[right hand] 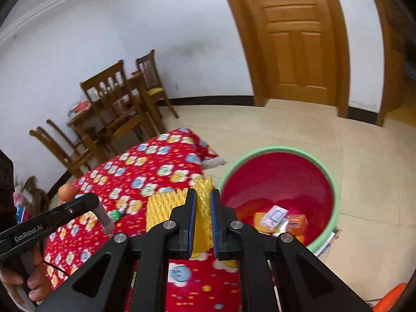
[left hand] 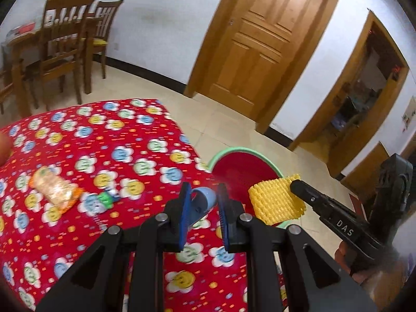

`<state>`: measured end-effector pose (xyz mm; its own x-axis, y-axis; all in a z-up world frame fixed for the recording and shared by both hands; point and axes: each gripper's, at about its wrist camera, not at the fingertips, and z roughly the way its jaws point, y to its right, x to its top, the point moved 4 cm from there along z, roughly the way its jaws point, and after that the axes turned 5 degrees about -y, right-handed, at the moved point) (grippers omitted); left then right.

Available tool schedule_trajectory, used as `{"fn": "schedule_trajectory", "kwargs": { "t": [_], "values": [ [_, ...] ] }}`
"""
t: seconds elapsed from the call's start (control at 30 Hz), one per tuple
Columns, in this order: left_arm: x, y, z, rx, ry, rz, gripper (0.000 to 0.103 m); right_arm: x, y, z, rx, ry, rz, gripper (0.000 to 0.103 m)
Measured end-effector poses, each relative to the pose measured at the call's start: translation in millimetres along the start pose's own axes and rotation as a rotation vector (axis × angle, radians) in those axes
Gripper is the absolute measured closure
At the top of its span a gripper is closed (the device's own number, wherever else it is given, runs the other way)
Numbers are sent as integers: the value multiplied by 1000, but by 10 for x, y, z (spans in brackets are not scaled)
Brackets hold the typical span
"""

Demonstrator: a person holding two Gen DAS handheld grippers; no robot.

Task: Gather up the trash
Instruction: 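Carry the blue hook and yellow foam net over the red bin, then open both tools to drop the hook and foam net into the bin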

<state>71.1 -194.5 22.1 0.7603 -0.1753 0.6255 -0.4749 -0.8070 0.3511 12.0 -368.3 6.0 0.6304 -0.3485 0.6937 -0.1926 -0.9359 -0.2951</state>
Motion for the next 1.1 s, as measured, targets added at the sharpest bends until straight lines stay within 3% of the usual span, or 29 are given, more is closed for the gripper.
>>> {"fn": "schedule_trajectory", "kwargs": {
  "t": [0.53, 1.1],
  "values": [
    [71, 627, 697, -81, -84, 87, 84, -81, 847, 182, -153, -36, 118, 89],
    [65, 875, 1214, -110, -150, 119, 84, -133, 1272, 192, -150, -45, 220, 71]
  ]
}}
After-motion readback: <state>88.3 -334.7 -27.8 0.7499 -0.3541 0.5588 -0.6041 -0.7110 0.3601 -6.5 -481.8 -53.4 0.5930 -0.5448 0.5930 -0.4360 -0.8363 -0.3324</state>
